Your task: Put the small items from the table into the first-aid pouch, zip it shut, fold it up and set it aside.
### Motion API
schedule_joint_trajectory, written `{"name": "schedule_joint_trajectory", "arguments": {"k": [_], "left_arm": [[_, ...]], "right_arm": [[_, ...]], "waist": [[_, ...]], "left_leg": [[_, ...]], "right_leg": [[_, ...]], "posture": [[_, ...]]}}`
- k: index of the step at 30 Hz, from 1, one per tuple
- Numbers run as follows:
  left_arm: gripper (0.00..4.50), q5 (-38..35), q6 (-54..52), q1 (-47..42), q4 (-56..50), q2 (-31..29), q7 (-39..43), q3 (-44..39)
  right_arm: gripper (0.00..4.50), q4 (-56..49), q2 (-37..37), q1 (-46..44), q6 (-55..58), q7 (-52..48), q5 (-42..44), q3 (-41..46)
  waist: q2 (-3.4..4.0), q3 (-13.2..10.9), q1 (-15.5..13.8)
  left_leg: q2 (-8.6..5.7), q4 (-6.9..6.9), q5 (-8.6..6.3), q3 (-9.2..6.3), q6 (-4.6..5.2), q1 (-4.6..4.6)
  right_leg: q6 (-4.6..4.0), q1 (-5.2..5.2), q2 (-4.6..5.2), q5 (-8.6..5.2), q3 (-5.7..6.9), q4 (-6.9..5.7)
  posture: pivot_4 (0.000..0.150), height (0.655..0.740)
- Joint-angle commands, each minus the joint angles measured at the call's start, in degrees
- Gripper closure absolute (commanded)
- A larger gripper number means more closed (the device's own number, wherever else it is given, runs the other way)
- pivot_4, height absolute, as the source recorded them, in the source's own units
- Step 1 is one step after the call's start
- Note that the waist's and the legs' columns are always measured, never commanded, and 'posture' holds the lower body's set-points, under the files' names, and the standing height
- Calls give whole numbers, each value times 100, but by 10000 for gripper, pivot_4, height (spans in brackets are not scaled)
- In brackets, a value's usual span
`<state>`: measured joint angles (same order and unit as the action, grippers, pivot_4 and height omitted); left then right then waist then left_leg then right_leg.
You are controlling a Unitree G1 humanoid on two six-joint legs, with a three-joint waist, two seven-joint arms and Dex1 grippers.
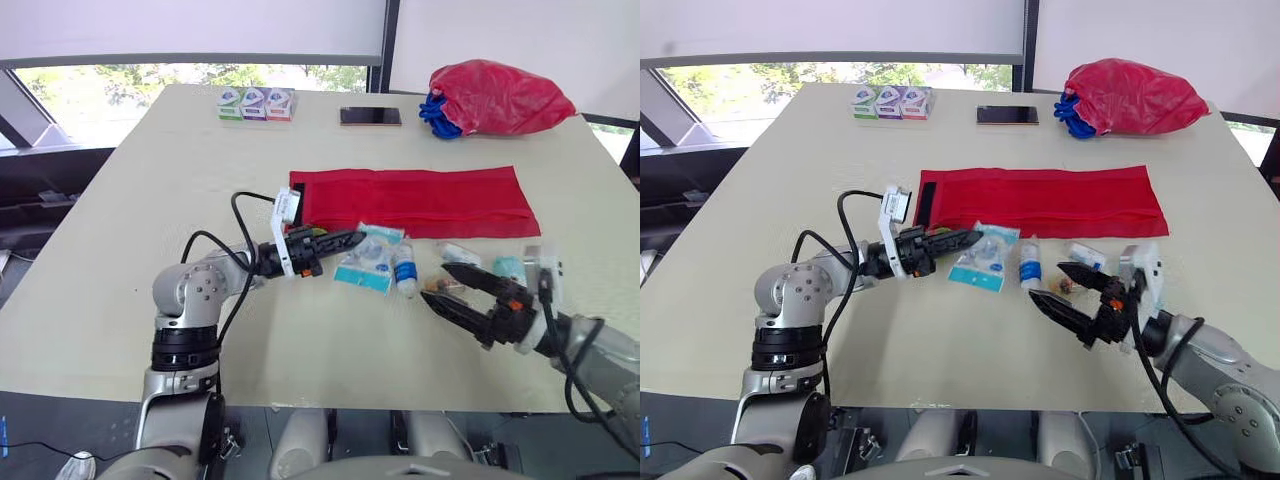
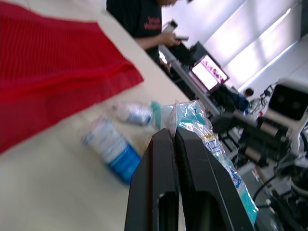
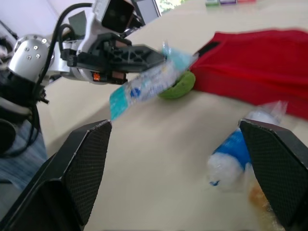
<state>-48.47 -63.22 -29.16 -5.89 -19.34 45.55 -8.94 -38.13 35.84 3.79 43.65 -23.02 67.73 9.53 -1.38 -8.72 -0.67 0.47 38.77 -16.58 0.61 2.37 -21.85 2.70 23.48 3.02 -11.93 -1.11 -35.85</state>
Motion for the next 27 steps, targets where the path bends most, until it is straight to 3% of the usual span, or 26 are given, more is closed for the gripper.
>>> {"name": "schedule_joint_trajectory", "arguments": {"k": [1,7,12,15,17,18,19,22,27], "left_arm": [[44467,-286,184,-112,-347,198,-210,-144],[44467,-306,483,-100,-393,560,-466,-17],[44467,-200,756,-102,-357,765,-641,119],[45000,-158,892,-89,-335,834,-670,183],[45000,-141,978,-114,-281,874,-711,204],[45000,-130,1017,-123,-258,885,-720,224],[45000,-121,1051,-127,-243,893,-722,249],[45000,-121,1120,-133,-213,886,-704,305],[45000,-102,1198,-152,-113,833,-667,310]], "right_arm": [[0,112,-78,-423,363,1168,1239,-54],[0,453,-364,-1038,243,2998,2901,-465],[0,489,-617,-1217,-72,3937,3263,-673],[7407,481,-737,-1299,-237,4232,3299,-695],[17548,478,-771,-1331,-298,4335,3292,-711],[24837,479,-794,-1353,-332,4379,3281,-722],[27967,483,-837,-1384,-374,4425,3260,-733],[43335,490,-927,-1446,-448,4510,3219,-749],[44588,486,-911,-1428,-465,4489,3176,-754]], "waist": [[0,0,-1],[0,0,2],[-1,0,-3],[0,0,4],[-1,0,4],[0,0,4],[0,0,4],[0,0,5],[0,0,7]], "left_leg": [[0,0,0,0,0,1],[-2,0,0,1,1,-4],[-5,0,-1,1,1,-11],[-5,0,-1,2,2,-12],[-5,0,-1,3,2,-12],[-5,0,-1,3,2,-12],[-5,0,-1,3,2,-12],[-4,0,-1,2,2,-12],[-2,-1,-1,3,2,-13]], "right_leg": [[0,0,0,0,-1,-1],[0,3,-2,0,-2,0],[2,5,-3,1,-2,4],[10,7,-4,5,-4,4],[13,8,-4,6,-4,4],[12,8,-5,6,-4,4],[12,8,-6,6,-4,4],[11,8,-12,6,-4,4],[10,9,-12,6,-6,4]], "posture": [[1500,7400],[1500,7400],[1500,7400],[1500,7400],[1500,7400],[1500,7400],[1500,7400],[1500,7400],[1500,7400]]}}
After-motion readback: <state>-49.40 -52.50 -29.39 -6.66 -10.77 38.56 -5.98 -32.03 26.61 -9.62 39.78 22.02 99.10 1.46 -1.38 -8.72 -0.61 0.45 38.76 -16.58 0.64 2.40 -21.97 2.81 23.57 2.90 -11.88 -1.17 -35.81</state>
